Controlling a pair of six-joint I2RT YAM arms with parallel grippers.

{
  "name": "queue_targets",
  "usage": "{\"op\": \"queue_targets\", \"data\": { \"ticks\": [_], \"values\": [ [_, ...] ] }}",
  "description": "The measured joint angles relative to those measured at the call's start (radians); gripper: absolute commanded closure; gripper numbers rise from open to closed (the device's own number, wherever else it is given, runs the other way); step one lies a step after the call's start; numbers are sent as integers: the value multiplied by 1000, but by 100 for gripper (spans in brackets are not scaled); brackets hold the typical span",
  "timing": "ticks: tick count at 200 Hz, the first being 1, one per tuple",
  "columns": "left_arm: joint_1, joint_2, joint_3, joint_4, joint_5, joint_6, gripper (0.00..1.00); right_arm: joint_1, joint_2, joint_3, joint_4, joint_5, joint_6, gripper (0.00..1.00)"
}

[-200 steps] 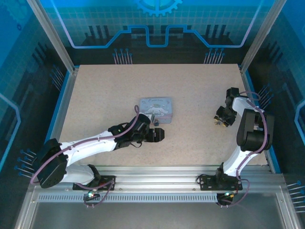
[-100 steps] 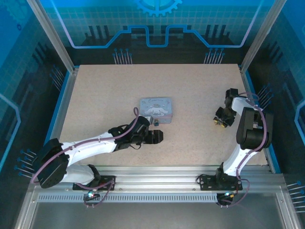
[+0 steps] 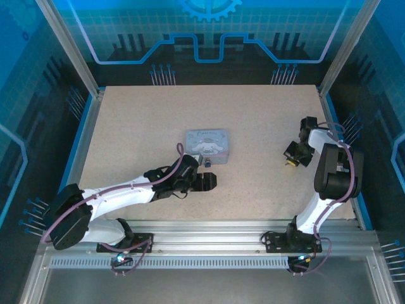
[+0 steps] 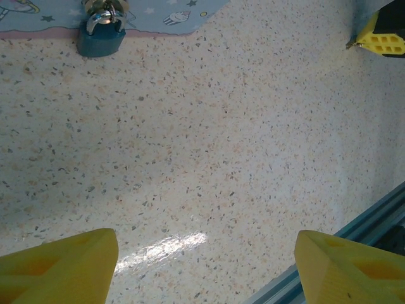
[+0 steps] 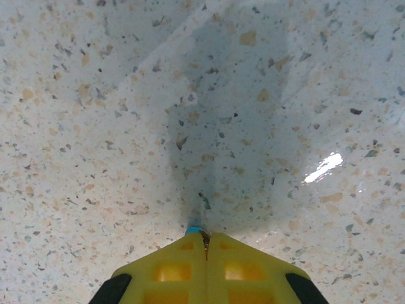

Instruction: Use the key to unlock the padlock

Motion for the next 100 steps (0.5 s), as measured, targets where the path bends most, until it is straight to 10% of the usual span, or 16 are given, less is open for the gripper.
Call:
{"op": "queue_targets", "data": {
  "ticks": [100],
  "values": [
    [47, -95, 10, 13, 38, 1, 24, 128, -455, -48, 37, -316, -27, 100]
  ]
}}
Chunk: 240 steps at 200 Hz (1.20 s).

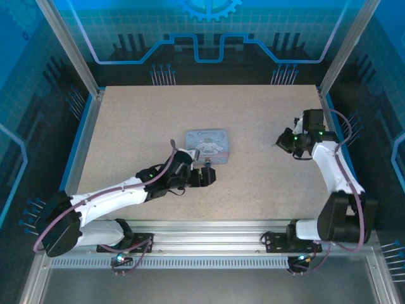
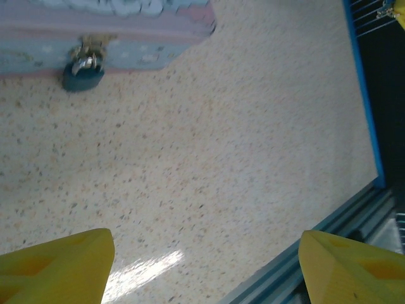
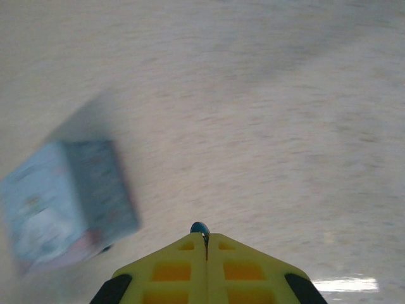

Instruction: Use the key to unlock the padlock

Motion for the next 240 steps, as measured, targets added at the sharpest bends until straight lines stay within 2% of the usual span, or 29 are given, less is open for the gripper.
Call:
{"op": "queue_targets", "data": {
  "ticks": [22, 48, 79, 98, 129, 164, 240],
  "values": [
    [58, -23, 21, 38, 73, 0, 27, 68, -90, -1, 23, -101, -14, 100],
    [106, -26, 74, 74, 170, 0, 36, 163, -175, -5, 64, -216, -24, 99],
    [120, -19, 149, 123, 282, 6, 46, 273, -251, -23, 138, -341, -29, 99],
    [122, -1, 186, 158, 343, 7, 49, 317, -277, -39, 165, -388, -32, 99],
    [122, 38, 210, 204, 415, 5, 53, 369, -285, -50, 183, -413, -36, 98],
    [122, 78, 210, 258, 472, -3, 58, 381, -296, -73, 200, -416, -35, 98],
    [119, 88, 210, 286, 503, -4, 66, 391, -320, -90, 226, -412, -20, 98]
  ]
}}
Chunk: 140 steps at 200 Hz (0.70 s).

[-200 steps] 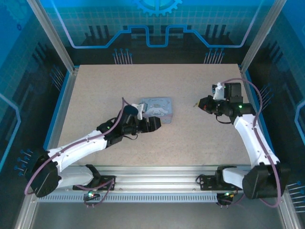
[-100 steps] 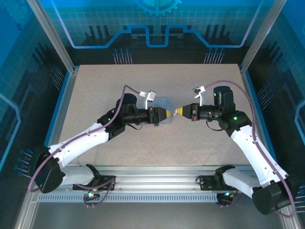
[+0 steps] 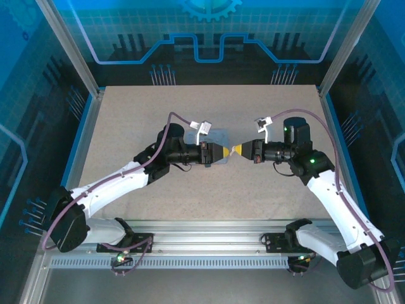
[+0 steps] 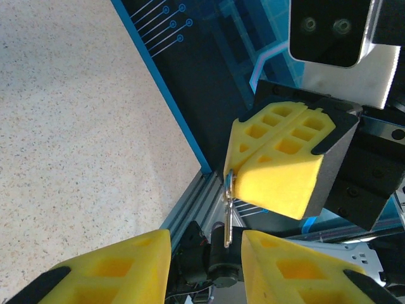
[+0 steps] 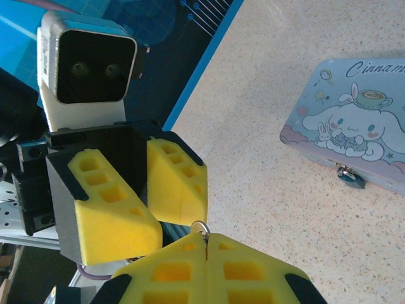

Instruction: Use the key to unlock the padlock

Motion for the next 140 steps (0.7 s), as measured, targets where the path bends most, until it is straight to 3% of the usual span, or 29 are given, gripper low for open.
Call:
{"op": "queue_targets", "data": {
  "ticks": [140],
  "values": [
    [-24, 16, 23, -4, 3, 2, 80, 11, 0, -12, 8, 5, 4, 99]
  ]
}}
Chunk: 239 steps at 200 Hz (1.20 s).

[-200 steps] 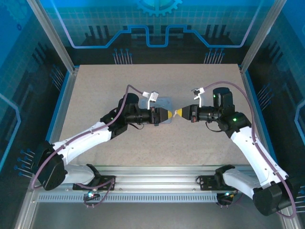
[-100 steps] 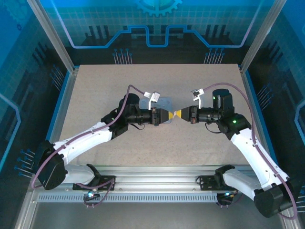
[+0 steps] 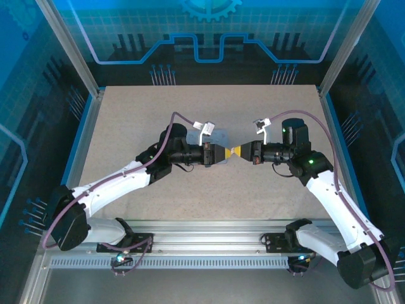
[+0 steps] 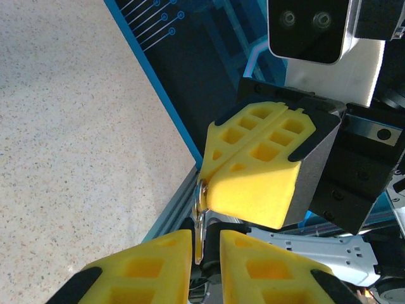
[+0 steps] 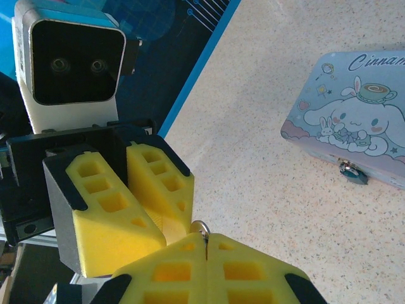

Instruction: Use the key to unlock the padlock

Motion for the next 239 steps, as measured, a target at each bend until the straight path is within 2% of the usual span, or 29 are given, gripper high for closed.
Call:
{"op": "queue_targets", "data": {
  "ticks": [19, 31, 44, 59, 92, 110, 140, 239],
  "values": [
    [0, 0, 0, -4, 0, 3, 85, 0, 0, 0, 0, 0, 0, 99],
    [0, 0, 0, -5, 0, 2, 84, 0, 0, 0, 0, 0, 0, 99],
    [0, 0, 0, -5, 0, 3, 79, 0, 0, 0, 0, 0, 0, 99],
    [0, 1, 0, -6, 0, 2, 79, 4, 0, 0, 0, 0, 0, 99],
    [0, 1, 0, -8, 0, 3, 86, 6, 0, 0, 0, 0, 0, 99],
    [-2, 1, 0, -9, 0, 2, 96, 6, 0, 0, 0, 0, 0, 99],
    [-2, 2, 2, -16, -1, 10, 100, 6, 0, 0, -2, 3, -5, 99],
    [-3, 2, 91, -214, -24, 140, 100, 6, 8, 26, -134, 5, -148, 99]
  ]
}}
